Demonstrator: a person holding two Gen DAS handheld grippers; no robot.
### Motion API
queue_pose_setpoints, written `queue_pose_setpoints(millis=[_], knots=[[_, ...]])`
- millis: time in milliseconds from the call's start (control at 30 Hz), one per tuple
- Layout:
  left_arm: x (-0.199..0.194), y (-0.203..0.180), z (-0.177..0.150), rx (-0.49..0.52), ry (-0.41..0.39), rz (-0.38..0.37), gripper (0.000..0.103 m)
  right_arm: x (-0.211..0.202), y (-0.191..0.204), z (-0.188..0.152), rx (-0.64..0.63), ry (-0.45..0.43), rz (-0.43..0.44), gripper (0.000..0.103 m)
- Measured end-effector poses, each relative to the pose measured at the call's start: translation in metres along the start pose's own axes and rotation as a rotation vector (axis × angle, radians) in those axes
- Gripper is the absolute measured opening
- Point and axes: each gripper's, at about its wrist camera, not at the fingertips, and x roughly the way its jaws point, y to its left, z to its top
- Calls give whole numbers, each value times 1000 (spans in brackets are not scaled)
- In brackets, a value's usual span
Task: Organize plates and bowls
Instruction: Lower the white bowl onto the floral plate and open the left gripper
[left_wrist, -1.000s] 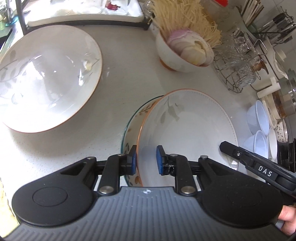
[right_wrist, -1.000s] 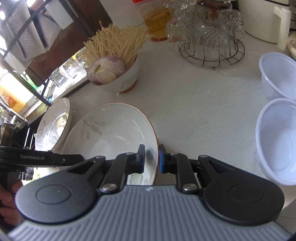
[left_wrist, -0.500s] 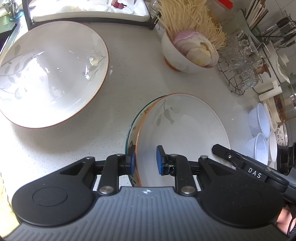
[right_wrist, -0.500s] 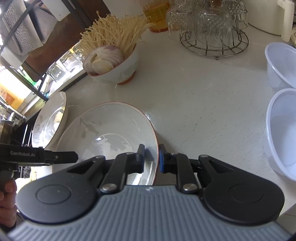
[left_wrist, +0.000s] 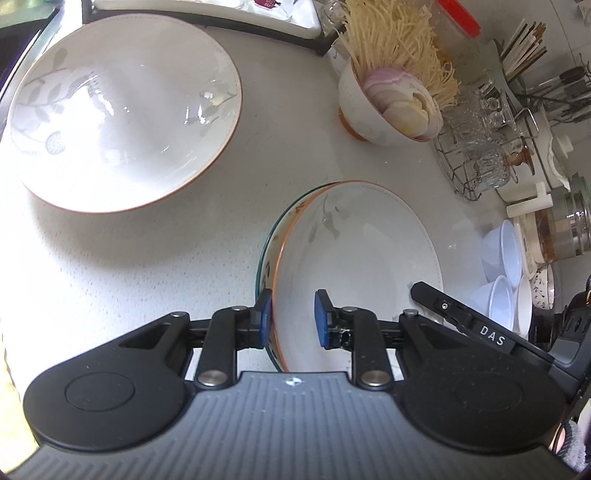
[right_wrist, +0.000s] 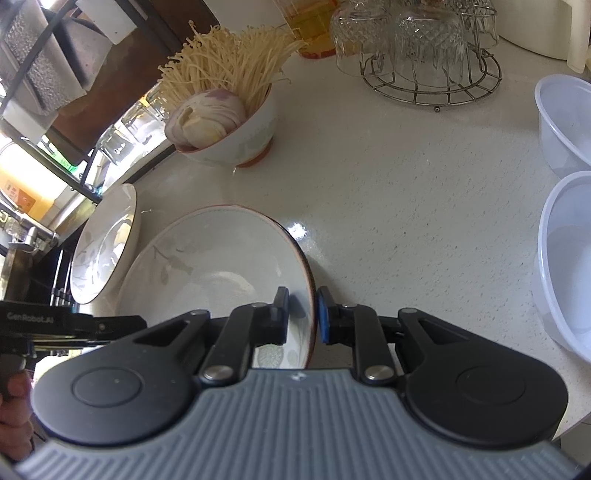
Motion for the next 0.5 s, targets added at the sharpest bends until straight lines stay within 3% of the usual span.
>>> queue_pose_setpoints(millis=[500], knots=[[-17, 3, -24, -65, 11, 14, 29, -10, -6, 1, -2, 25, 11, 20]])
